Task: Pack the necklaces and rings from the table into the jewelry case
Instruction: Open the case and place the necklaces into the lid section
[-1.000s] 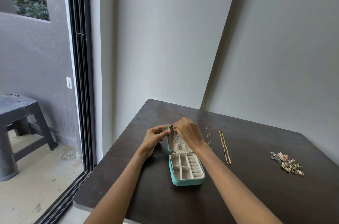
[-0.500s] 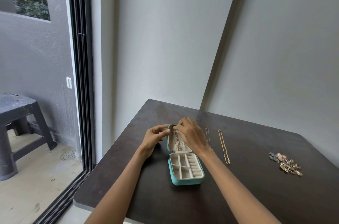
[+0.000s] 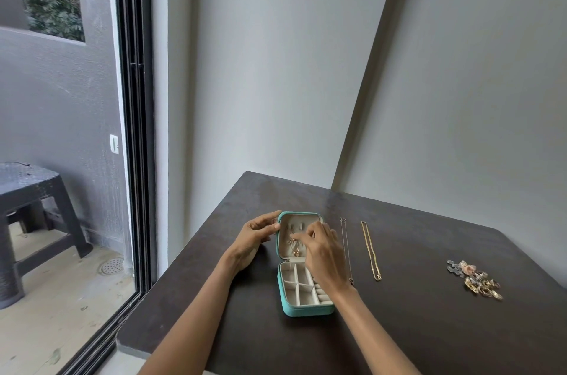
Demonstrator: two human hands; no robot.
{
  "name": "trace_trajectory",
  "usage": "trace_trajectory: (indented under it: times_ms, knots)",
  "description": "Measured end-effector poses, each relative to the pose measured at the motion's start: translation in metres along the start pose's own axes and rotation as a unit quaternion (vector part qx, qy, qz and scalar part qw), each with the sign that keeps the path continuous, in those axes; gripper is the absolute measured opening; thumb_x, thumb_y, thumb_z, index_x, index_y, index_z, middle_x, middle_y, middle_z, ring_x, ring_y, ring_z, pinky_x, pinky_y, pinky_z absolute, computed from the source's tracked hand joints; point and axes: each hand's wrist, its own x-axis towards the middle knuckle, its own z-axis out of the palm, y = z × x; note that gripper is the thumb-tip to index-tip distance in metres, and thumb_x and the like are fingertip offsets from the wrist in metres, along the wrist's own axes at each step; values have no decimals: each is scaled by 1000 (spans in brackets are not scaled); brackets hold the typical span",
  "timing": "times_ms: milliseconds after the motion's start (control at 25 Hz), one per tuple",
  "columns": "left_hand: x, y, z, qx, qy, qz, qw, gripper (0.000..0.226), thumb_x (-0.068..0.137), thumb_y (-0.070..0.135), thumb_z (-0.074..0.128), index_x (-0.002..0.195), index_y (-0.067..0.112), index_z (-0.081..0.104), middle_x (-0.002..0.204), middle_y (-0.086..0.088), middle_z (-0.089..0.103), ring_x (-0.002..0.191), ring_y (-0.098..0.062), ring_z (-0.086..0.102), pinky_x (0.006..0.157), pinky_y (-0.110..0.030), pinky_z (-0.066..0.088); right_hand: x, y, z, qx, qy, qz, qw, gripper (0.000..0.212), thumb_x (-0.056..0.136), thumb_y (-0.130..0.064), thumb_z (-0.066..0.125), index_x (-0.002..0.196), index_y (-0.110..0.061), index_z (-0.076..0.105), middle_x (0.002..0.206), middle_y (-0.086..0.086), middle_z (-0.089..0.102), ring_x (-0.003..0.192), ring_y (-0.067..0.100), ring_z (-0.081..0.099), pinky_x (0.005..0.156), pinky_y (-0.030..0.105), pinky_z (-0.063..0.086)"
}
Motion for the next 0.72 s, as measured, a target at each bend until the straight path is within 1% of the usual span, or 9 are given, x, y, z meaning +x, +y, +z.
trace_trajectory:
  times_ms: [80,240,360,400,480,600,720]
  knots:
    - [0,0,0,0,4,-2,1000,50,59,42,76,107,30,71,107,3,69,97,-13,56,86,-34,32,2,-1,0,-1,1,2,1000,46,57,5,75,86,-30,72,73,-6,48,70,12,41,57,25,45]
    - [0,0,0,-2,0,0,1000,47,60,42,76,106,32,72,105,6,71,97,-14,56,85,-35,32,1,-2,3,-3,-12,-13,1000,45,54,5,77,80,-31,72,70,-7,46,70,13,42,56,25,43]
    - [1,0,0,-6,3,-2,1000,47,60,42,77,105,32,72,105,6,71,97,-14,55,86,-35,32,0,-2,2,-10,-9,-30,999,36,55,2,79,69,-30,70,69,-7,46,71,12,37,59,22,36]
    - [1,0,0,-7,5,-4,1000,47,59,42,77,105,31,72,105,5,70,97,-14,56,86,-35,32,-1,-2,3,-9,-6,-34,999,36,55,2,79,68,-30,69,69,-6,46,71,12,37,60,22,34]
    - [1,0,0,-6,5,-5,1000,49,59,42,77,106,31,72,106,4,70,98,-14,56,87,-35,32,-1,-1,4,-1,-5,-26,1000,41,54,5,78,74,-30,70,70,-6,48,72,12,38,62,21,34]
    - [0,0,0,-6,4,-5,1000,49,60,42,77,107,30,71,107,4,70,98,-15,56,86,-35,32,-1,-2,4,-1,-15,-8,1000,50,53,5,78,88,-31,72,73,-8,49,74,12,41,59,24,42]
    - [-1,1,0,-6,4,-7,1000,49,60,42,77,107,30,71,107,4,70,97,-13,56,85,-33,32,-1,-3,4,-7,-25,-15,1000,50,56,4,77,89,-33,72,71,-8,47,73,12,39,58,24,41]
